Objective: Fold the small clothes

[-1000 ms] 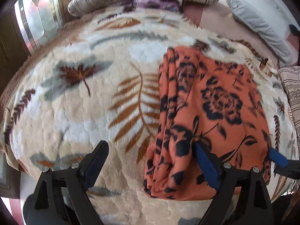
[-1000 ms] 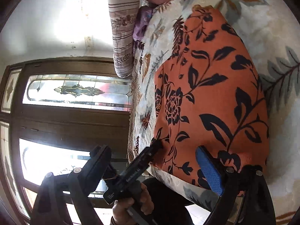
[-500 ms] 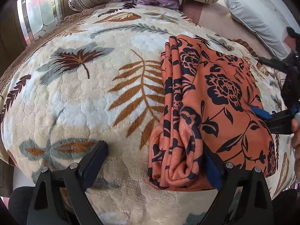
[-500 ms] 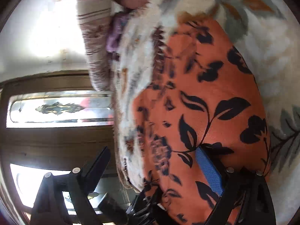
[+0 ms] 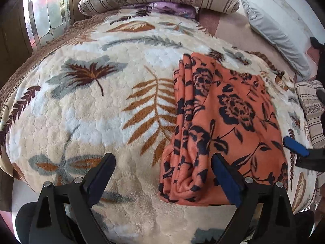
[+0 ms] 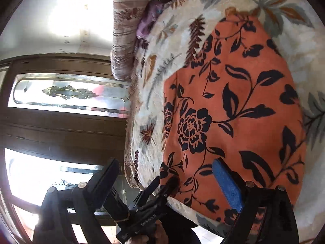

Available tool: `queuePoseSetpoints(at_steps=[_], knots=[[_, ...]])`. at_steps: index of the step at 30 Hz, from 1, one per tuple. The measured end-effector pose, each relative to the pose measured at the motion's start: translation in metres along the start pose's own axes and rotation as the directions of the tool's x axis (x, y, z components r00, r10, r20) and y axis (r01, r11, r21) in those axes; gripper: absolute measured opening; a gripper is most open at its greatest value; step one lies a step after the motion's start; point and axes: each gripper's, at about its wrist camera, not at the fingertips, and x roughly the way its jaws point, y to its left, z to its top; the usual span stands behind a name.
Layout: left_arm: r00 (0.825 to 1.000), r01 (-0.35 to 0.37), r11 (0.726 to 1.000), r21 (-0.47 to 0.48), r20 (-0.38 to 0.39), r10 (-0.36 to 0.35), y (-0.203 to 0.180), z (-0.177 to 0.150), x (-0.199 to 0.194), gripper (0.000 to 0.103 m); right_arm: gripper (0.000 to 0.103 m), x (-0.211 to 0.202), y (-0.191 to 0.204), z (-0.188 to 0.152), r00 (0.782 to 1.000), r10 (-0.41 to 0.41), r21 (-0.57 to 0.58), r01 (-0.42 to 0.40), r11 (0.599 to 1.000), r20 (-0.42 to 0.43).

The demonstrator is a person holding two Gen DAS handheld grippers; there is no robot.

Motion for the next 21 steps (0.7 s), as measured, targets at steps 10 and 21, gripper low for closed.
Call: queuePoseSetpoints(at_steps=[10, 21], knots=[[1.000, -0.019, 0.994, 0.105, -0.011, 0.020, -0.045, 0.012, 0.025, 0.096, 0.094, -0.050, -0.091, -0.022, 0.988, -0.129, 0.113, 0.119, 0.986, 0.090], [0.999, 0.042, 0.997, 0.057, -0.024, -0.041, -0.027, -0.002, 0.043, 0.099, 0.039, -0.002, -0.027, -0.037, 0.850, -0.512, -0.198, 0.527, 0.827, 0.123]])
